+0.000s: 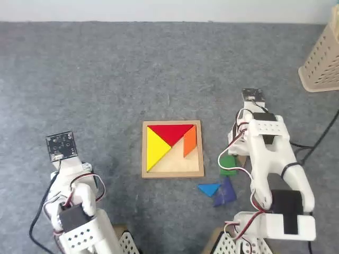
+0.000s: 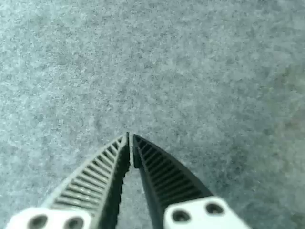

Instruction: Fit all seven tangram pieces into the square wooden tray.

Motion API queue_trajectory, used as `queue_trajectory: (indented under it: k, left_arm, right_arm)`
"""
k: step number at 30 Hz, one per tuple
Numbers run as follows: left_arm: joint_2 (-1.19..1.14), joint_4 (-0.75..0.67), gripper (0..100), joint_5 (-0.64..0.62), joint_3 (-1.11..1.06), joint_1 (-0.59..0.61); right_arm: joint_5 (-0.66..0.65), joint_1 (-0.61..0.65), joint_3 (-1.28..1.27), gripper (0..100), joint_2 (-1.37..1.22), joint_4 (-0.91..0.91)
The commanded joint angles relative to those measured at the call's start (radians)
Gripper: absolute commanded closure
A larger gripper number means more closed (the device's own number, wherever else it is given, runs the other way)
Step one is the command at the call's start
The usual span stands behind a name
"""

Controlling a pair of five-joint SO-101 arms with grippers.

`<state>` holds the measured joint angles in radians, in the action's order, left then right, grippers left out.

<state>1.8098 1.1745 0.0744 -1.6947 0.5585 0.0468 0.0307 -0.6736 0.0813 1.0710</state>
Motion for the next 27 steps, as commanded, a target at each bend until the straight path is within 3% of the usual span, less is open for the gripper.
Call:
queue_trajectory:
  k: [1, 15, 20, 27]
  left_arm:
    - [0.008, 0.006, 99, -0.015, 0.008, -0.003]
    - [0.008, 0.006, 99, -0.015, 0.008, -0.003]
    - [0.008, 0.006, 99, -0.015, 0.008, -0.003]
    - [0.008, 0.006, 99, -0.015, 0.008, -0.003]
  right_arm:
    - [0.04, -0.001, 0.054, 85.3, 0.001, -0.015]
    - [0.097, 0.051, 0.051, 85.1, -0.001, -0.031]
    - [0.1, 0.053, 0.048, 76.7, -0.002, -0.025]
    - [0.097, 0.056, 0.058, 78.8, -0.065, -0.036]
